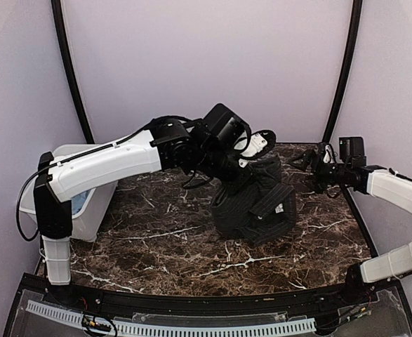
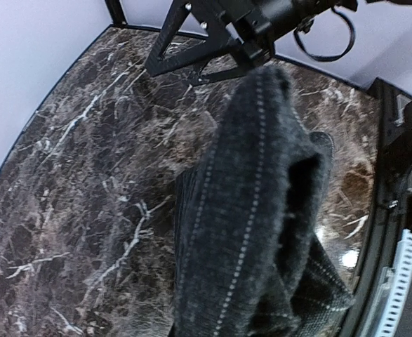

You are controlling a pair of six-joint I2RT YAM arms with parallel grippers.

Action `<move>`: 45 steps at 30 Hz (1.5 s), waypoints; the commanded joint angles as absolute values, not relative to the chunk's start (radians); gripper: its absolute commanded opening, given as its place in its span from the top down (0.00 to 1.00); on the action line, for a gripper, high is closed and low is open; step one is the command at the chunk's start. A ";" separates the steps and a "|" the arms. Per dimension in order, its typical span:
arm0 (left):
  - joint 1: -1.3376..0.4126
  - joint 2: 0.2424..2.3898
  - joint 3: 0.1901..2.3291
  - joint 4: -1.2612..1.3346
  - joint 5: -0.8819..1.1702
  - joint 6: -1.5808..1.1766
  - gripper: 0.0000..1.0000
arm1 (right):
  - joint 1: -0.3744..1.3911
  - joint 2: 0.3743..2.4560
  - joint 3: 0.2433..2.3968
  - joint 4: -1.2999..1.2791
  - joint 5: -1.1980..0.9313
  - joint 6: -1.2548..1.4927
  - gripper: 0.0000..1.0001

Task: Fold and stack the mixed laundry pile
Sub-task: Turn over the square-folded shirt at the center of the board.

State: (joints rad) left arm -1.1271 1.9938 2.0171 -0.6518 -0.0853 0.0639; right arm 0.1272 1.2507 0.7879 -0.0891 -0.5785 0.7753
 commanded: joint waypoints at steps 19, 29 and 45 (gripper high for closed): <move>-0.863 1.959 1.699 -0.292 0.667 -0.619 1.00 | 0.052 1.181 0.762 -0.204 -0.594 0.653 0.02; -0.588 1.949 1.440 -0.213 0.594 -0.541 0.89 | 0.052 1.192 0.759 -0.202 -0.644 0.628 0.01; -0.582 1.662 1.323 -0.287 0.031 -0.155 0.29 | 0.091 1.181 0.704 -0.185 -0.711 0.613 0.02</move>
